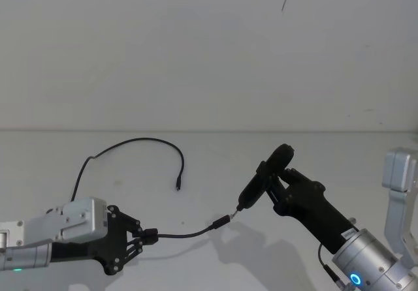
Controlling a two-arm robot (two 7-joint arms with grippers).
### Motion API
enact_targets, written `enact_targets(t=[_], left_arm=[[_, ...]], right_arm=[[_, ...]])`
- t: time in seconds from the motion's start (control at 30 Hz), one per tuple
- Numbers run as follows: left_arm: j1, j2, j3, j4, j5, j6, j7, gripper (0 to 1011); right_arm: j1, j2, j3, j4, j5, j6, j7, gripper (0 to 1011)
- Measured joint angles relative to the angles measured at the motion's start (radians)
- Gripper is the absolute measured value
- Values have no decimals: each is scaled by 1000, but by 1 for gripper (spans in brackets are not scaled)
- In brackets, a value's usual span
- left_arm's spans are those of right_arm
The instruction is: Pick up the data cable with the one hand.
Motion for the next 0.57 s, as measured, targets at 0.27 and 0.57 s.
enact_targets(t=[0.27,0.57], left_arm=[[0,0,0,0,0,0,0,41],[0,0,0,0,0,0,0,41]], right_arm=[[2,2,-3,2,2,0,-1,263],[3,4,-5,2,3,0,-1,263]])
